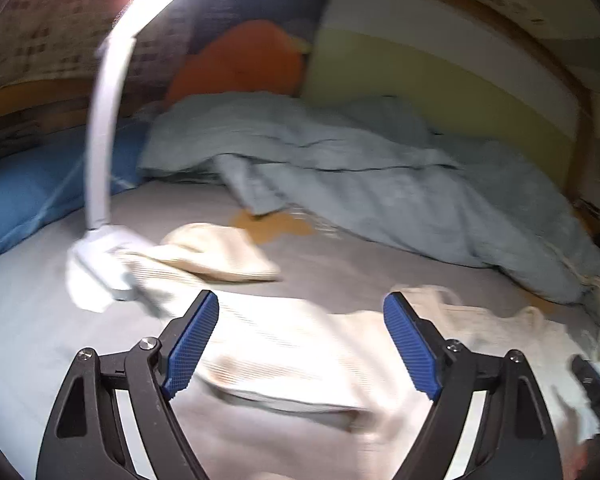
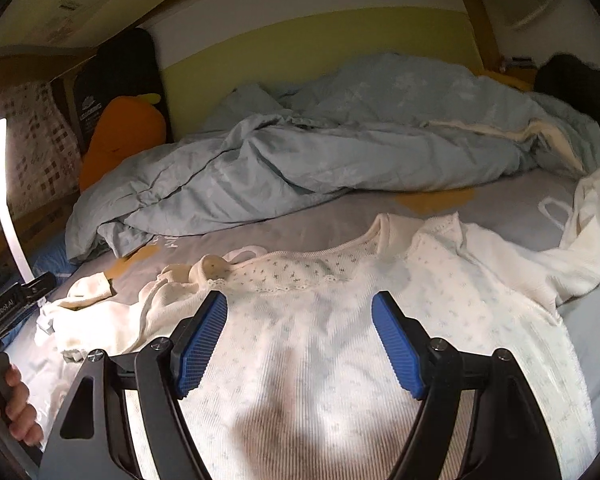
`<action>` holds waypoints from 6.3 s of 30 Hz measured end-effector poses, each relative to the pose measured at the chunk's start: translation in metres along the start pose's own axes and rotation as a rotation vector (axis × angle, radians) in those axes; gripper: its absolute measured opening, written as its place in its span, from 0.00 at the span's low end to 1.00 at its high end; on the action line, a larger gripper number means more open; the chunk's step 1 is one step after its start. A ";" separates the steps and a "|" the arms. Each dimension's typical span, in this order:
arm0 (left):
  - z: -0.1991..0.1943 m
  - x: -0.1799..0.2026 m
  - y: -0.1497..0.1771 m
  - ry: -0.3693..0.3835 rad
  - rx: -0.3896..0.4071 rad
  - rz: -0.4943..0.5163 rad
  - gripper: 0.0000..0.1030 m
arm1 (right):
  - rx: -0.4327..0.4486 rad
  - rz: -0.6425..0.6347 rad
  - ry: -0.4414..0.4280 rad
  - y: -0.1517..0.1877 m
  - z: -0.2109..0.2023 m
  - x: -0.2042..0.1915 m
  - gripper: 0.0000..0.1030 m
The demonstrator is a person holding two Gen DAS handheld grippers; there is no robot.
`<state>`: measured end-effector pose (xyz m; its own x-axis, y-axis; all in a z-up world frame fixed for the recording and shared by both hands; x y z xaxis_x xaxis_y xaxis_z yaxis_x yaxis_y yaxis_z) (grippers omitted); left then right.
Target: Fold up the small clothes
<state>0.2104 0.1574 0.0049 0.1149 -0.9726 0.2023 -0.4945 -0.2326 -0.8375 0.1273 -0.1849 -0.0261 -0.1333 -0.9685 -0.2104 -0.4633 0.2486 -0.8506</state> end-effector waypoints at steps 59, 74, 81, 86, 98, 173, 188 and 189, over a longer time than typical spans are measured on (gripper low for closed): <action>0.009 0.124 0.076 0.499 -0.251 0.168 0.74 | -0.071 0.243 0.022 0.005 0.014 0.050 0.73; 0.023 -0.042 0.060 -0.042 -0.140 -0.433 0.73 | -0.093 0.034 -0.012 0.008 0.013 0.007 0.73; 0.027 -0.043 0.069 -0.099 -0.167 -0.455 0.69 | -0.260 -0.161 -0.205 -0.010 0.039 -0.092 0.73; 0.001 -0.086 0.081 -0.206 -0.057 -0.664 0.60 | -0.349 -0.465 -0.301 -0.006 0.065 -0.193 0.73; -0.014 -0.108 0.091 -0.286 -0.005 -0.770 0.54 | -0.483 -0.855 -0.292 0.047 0.122 -0.304 0.43; 0.113 0.070 0.024 0.222 -0.281 0.036 0.04 | -0.132 -0.157 0.215 -0.087 0.049 0.124 0.03; 0.086 0.058 0.035 0.144 -0.266 0.040 0.38 | -0.128 0.023 0.242 -0.092 0.055 0.161 0.54; 0.073 0.059 0.036 0.167 -0.248 0.049 0.45 | -0.149 0.015 0.197 -0.091 0.046 0.160 0.54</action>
<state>0.2621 0.0912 -0.0504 -0.0477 -0.9637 0.2628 -0.6933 -0.1574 -0.7032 0.1886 -0.3637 -0.0043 -0.3027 -0.9465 -0.1121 -0.5822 0.2767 -0.7645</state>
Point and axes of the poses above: each gripper's, at about its wrist camera, not at the fingertips, and z roughly the way its jaws point, x to its right, y to its underside, the point moved 3 cm from there along z, roughly the way its jaws point, and after that the axes turned 3 degrees about -x, right-handed, at the moved point
